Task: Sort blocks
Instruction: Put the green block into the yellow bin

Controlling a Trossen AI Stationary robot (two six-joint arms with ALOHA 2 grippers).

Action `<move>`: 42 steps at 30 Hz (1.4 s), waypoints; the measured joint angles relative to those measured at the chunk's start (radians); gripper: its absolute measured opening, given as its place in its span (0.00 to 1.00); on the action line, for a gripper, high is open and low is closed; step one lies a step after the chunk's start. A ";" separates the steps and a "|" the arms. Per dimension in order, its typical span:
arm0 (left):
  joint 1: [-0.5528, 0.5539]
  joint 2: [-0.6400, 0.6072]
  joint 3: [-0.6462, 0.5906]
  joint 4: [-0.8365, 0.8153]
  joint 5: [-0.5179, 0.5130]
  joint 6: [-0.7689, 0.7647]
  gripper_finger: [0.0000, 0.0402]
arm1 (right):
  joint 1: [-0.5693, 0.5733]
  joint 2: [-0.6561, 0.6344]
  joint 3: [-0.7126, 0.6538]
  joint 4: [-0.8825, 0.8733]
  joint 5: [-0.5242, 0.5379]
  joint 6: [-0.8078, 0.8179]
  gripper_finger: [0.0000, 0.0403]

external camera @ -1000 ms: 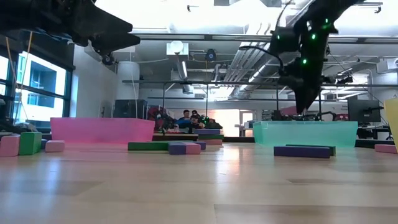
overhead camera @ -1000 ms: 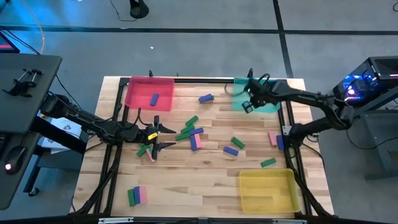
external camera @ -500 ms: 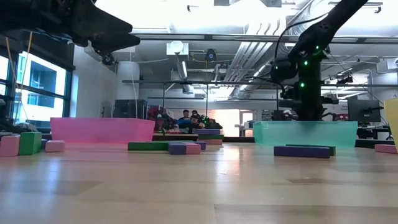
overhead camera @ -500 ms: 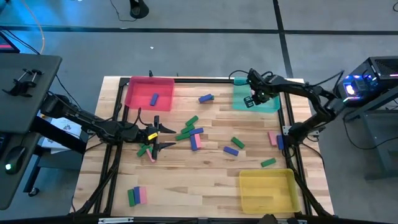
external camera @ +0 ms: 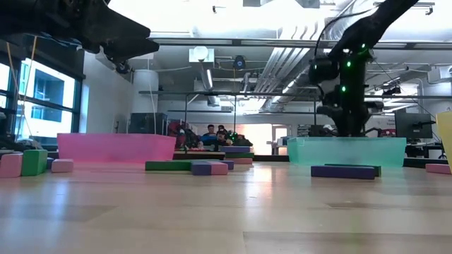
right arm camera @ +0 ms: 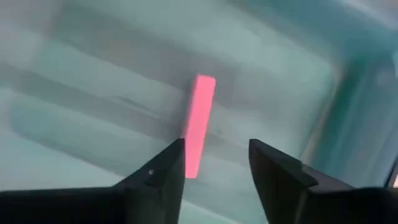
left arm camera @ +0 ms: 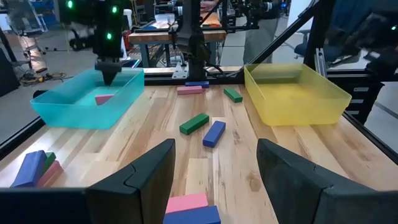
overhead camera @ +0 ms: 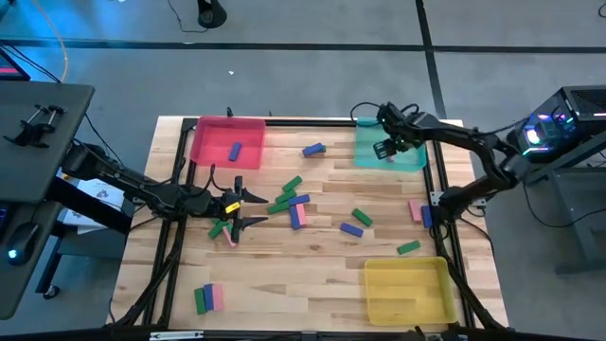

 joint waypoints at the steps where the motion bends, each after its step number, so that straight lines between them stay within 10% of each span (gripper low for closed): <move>1: 0.000 0.000 0.000 0.000 0.000 0.000 0.53 | 0.011 -0.020 0.001 0.001 0.000 -0.002 0.43; 12: 0.000 0.000 0.000 0.000 0.000 -0.012 0.53 | 0.434 -0.222 0.001 0.012 0.178 0.099 0.45; 24: 0.000 0.000 0.000 0.000 0.000 -0.019 0.53 | 1.008 -0.164 -0.006 0.109 0.302 0.288 0.45; 42: 0.000 0.000 0.000 -0.001 0.000 -0.019 0.53 | 1.133 0.047 -0.038 0.039 0.206 0.411 0.61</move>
